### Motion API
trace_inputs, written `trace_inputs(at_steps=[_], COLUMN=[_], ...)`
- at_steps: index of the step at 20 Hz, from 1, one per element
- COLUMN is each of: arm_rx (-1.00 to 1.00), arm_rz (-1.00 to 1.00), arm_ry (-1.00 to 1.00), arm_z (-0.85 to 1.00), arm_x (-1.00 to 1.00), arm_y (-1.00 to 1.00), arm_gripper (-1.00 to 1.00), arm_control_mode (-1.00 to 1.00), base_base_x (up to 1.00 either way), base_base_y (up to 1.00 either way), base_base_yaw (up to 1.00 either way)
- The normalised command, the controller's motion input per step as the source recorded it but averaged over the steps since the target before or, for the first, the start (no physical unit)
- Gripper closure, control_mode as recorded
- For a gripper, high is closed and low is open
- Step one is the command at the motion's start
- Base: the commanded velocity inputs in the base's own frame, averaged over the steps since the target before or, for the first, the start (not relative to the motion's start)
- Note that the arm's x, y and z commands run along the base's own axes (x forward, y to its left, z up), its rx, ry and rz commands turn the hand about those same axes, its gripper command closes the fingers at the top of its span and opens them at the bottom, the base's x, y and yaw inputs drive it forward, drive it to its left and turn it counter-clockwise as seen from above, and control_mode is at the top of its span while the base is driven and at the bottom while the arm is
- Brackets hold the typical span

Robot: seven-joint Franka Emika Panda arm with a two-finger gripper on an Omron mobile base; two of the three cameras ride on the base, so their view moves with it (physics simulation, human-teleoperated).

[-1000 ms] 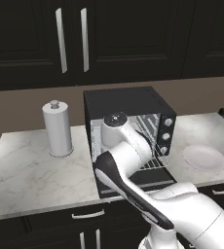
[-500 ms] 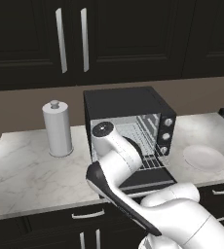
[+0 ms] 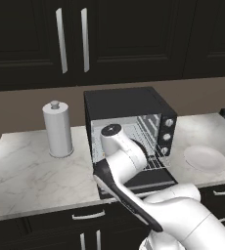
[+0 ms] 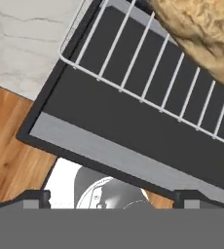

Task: Pull the toaster oven rack outwards. Pick up the baguette from the plate and place it on the toaster oven rack. Close the toaster oven door fully and set the temperature to the lowest setting.

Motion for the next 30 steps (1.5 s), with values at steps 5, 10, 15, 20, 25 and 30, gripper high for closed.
trace_inputs(at_steps=[5, 10, 15, 20, 25, 30], arm_rx=[0.07, 0.01, 0.0, 0.0, 0.0, 0.0], arm_rz=[-0.23, -0.19, -0.15, -0.13, -0.11, -0.1], arm_ry=[-0.05, -0.15, -0.1, 0.0, 0.0, 0.0], arm_z=[-0.38, -0.33, -0.13, -0.07, -0.01, -0.01], arm_x=[0.0, 0.0, 0.08, 0.34, 0.47, 0.52], arm_y=[-0.11, -0.05, -0.02, -0.01, 0.0, 0.0], arm_gripper=[-1.0, -1.0, -1.0, -1.0, -1.0, -1.0], arm_control_mode=[-1.0, -1.0, -1.0, -1.0, -1.0, -1.0], base_base_x=[0.0, 0.0, 0.0, 0.0, 0.0, 0.0], base_base_y=[0.0, 0.0, 0.0, 0.0, 0.0, 0.0], base_base_yaw=[0.0, 0.0, 0.0, 0.0, 0.0, 0.0])
